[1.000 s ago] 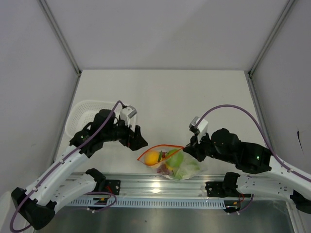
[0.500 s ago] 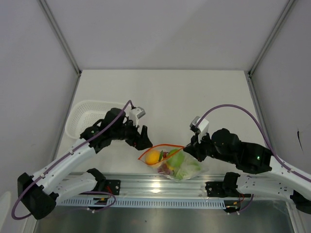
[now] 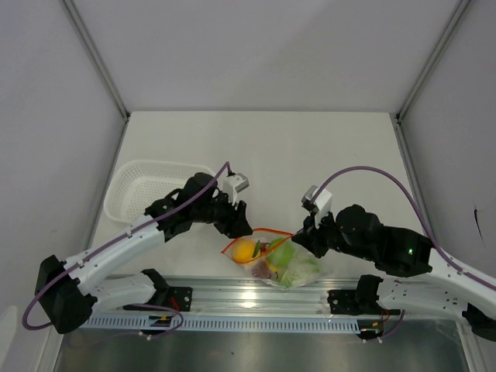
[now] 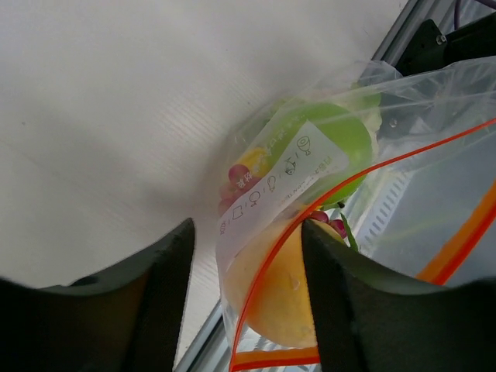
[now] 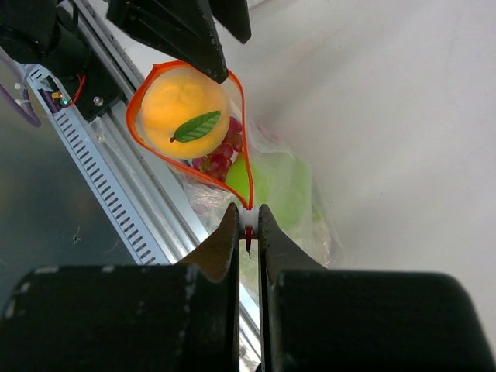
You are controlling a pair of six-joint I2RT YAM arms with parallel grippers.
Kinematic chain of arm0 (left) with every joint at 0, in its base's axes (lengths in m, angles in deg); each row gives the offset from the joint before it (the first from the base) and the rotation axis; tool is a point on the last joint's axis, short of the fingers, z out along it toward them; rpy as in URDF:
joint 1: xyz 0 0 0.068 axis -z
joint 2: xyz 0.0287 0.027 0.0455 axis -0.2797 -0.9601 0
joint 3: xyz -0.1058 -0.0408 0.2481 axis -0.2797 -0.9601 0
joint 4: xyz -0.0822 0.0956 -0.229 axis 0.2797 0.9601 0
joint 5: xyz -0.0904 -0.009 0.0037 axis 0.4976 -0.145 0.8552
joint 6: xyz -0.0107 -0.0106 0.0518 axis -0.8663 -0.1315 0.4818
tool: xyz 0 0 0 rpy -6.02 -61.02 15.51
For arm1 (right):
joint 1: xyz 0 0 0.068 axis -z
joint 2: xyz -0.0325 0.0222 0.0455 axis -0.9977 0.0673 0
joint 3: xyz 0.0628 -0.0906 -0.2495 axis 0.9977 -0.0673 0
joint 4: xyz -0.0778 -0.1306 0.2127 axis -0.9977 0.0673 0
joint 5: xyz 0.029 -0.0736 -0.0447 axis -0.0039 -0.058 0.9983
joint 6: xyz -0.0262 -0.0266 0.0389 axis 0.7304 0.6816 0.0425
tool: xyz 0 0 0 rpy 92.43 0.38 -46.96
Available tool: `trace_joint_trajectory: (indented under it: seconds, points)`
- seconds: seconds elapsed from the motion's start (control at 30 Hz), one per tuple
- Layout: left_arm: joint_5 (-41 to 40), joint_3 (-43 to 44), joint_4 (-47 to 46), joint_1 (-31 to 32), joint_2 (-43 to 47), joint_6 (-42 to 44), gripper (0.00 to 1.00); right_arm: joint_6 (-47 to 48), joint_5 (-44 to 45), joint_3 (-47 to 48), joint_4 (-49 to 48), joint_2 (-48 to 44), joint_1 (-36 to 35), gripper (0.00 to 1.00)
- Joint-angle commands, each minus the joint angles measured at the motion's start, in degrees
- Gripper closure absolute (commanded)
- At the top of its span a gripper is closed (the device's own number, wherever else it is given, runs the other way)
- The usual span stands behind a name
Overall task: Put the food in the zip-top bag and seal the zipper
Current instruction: Adjust the zipper food storage bag at the center of the board.
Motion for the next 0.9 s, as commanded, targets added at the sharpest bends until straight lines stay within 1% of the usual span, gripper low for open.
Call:
trace_joint_trajectory:
  seconds: [0.0,0.07,0.1,0.17,0.2,0.27,0.37,0.43,0.47,0.53,0.57,0.67,0.7,0.8,0.87]
  points:
    - [1.14,2.30,-1.72,0.79,-1.78,1.19,0.47,-0.20,0.27,1.03,-1.77,-0.16,0.16,1.00]
    - [3.34,2.49,-1.81,0.96,-3.36,1.19,0.53,-0.29,0.62,1.21,-2.03,-0.25,0.08,1.00]
    - [3.87,2.66,-1.90,1.14,-3.71,1.28,0.59,-0.29,0.88,1.21,-2.12,-0.08,0.16,1.00]
    - [5.01,2.66,-2.25,1.40,-4.33,1.36,0.63,-0.73,1.93,1.38,-2.38,0.01,0.16,1.00]
    - [5.62,2.57,-2.34,1.40,-4.42,1.54,0.68,-0.99,2.55,1.47,-2.38,0.19,0.16,1.00]
    - [6.77,2.92,-1.46,1.40,-4.68,1.89,0.75,-1.96,5.09,1.47,-2.29,0.45,0.16,1.00]
    - [7.47,4.32,1.52,1.40,-5.03,3.21,0.99,-3.45,10.62,1.38,-2.12,0.98,0.16,1.00]
    - [6.69,6.17,3.71,1.40,-5.12,3.91,0.99,-4.86,13.18,1.29,-1.68,1.94,0.34,1.00]
    - [5.73,8.09,6.95,1.32,-4.95,4.18,0.99,-5.30,15.36,1.38,-1.24,2.47,0.51,1.00]
    - [5.02,12.49,10.39,1.32,-4.60,5.05,1.00,-6.70,16.52,1.82,-0.37,3.61,0.87,1.00]
    - [4.93,16.16,14.15,1.32,-4.51,5.32,0.99,-7.14,16.79,1.91,-0.19,4.57,1.48,1.00]
    - [6.59,26.79,18.48,1.40,-4.68,3.92,0.99,-9.08,17.23,1.82,0.08,5.90,3.06,1.00]
    - [8.60,30.83,20.23,1.58,-5.12,3.22,0.99,-9.52,16.88,1.74,-0.01,6.08,3.41,1.00]
    - [10.55,35.35,21.04,2.19,-6.43,1.46,1.00,-11.19,16.44,1.74,-0.45,6.34,4.21,1.00]
    - [10.29,33.96,21.65,2.28,-7.67,1.63,1.00,-11.89,16.09,1.56,-1.24,6.25,4.21,1.00]
